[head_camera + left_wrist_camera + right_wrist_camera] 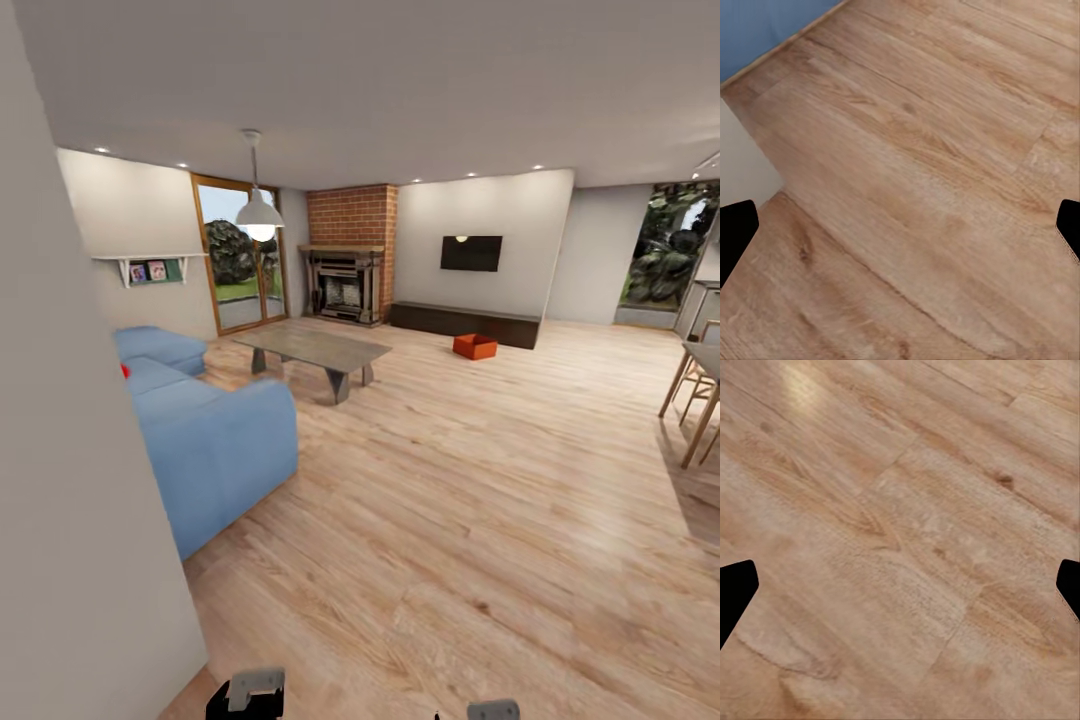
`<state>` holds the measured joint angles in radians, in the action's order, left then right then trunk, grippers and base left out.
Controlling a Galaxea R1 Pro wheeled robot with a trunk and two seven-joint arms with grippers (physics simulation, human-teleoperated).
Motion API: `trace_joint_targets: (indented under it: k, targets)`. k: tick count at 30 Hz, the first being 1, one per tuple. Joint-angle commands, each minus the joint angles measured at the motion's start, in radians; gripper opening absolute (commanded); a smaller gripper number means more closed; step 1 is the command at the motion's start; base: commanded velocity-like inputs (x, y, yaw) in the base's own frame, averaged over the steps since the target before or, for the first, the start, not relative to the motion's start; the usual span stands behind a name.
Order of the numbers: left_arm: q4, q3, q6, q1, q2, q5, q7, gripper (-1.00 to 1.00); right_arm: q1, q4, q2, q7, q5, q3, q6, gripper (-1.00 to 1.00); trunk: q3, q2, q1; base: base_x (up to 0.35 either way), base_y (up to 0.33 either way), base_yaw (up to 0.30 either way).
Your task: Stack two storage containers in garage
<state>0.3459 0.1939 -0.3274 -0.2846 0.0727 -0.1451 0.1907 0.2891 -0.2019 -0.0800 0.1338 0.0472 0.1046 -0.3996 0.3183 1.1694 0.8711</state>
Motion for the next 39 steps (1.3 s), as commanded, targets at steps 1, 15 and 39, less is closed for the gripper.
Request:
trace_joint_targets:
  k: [1,15,39]
  targets:
    - [-0.001,0.009,-0.004,-0.001,-0.001,-0.01,0.006,1.0,0.001,0.001,0.0,0.01,0.005,0.007,-0.001,1.0,0.001,0.001,0.001,0.335,-0.075,0.0]
    - [-0.001,0.009,-0.004,-0.001,-0.001,-0.01,0.006,1.0,0.001,0.001,0.0,0.01,0.005,0.006,-0.001,1.0,0.001,0.001,0.001,0.335,-0.046,-0.206]
    - [-0.001,0.009,-0.004,-0.001,-0.002,-0.009,0.006,1.0,0.001,0.001,0.0,0.01,0.005,0.007,-0.001,1.0,0.001,0.001,0.001,0.335,0.0,-0.16]
